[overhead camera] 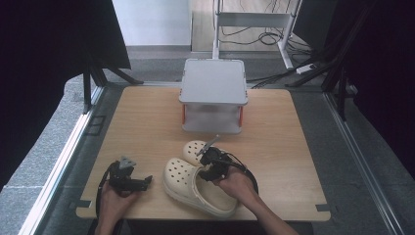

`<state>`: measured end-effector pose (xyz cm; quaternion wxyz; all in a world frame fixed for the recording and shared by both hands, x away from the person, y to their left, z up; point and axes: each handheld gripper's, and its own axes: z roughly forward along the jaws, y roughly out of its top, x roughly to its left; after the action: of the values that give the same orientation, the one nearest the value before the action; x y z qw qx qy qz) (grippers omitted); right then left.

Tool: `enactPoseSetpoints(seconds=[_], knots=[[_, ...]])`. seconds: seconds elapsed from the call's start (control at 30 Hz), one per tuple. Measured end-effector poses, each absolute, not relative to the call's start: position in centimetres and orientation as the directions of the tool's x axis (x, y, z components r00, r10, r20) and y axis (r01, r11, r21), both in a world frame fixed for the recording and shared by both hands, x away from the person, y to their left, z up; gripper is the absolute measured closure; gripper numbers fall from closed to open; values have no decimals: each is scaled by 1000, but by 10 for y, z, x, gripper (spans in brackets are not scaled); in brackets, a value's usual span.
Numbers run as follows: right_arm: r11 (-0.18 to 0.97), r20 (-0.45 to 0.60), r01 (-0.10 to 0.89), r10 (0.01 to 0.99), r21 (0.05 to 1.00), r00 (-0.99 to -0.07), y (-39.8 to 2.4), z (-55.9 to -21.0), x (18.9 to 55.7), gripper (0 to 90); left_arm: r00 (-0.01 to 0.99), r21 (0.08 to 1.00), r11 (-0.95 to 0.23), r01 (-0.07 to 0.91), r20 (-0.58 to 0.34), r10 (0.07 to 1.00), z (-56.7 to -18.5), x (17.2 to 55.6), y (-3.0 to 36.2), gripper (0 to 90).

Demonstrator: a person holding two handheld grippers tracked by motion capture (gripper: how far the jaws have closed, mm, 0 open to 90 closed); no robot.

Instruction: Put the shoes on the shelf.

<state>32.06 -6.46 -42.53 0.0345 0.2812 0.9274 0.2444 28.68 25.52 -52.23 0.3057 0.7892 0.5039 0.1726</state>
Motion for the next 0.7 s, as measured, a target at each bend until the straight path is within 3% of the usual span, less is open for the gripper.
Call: enactPoseSetpoints(seconds=[0.7], knots=[[681,72,536,584,499,-809,-92,-363,331,654,435,655,-308,690,-35,900,-522,287,255,0]])
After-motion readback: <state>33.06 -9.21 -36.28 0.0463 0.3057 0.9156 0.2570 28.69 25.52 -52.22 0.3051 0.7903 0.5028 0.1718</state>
